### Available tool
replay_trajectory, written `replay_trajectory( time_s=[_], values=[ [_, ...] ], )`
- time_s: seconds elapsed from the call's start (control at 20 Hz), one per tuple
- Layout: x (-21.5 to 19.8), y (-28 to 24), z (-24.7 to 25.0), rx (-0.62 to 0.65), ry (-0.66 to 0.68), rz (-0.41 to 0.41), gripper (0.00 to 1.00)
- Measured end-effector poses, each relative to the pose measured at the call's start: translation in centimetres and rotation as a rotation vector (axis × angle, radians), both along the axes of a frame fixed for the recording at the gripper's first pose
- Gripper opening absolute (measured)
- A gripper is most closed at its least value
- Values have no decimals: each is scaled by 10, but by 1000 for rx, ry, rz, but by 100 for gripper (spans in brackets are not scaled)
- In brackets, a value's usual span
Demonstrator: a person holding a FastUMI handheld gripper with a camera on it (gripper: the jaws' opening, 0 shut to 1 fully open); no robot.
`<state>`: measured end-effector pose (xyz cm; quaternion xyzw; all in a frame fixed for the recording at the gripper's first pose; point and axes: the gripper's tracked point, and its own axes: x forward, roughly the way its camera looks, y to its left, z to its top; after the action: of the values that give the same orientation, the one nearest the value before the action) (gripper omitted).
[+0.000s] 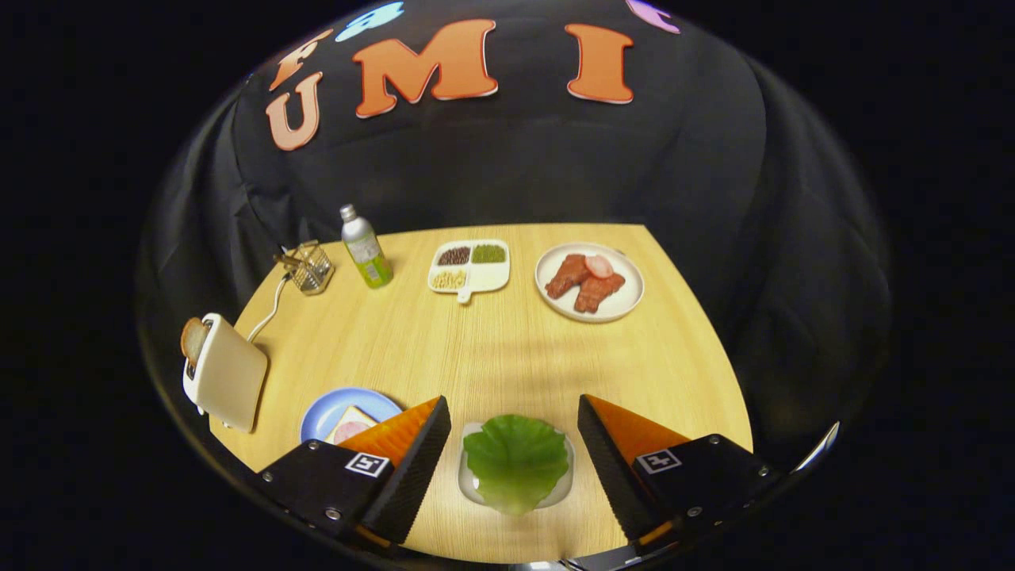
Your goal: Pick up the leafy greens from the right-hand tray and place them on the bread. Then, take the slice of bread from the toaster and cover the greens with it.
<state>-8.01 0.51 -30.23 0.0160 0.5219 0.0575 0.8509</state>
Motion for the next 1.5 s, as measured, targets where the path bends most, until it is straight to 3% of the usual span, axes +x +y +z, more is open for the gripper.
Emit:
replay_trajectory(
  time_s=[0.45,1.05,1.3,1.45,1.5],
  values=[
    [-64,6,-74,-4,338,45,91],
    [-83,3,-133,-140,451,119,91],
    [-86,10,-137,-102,492,77,72],
    [-85,7,-137,-102,501,56,66],
    [-84,6,-137,-101,504,45,58]
  ],
)
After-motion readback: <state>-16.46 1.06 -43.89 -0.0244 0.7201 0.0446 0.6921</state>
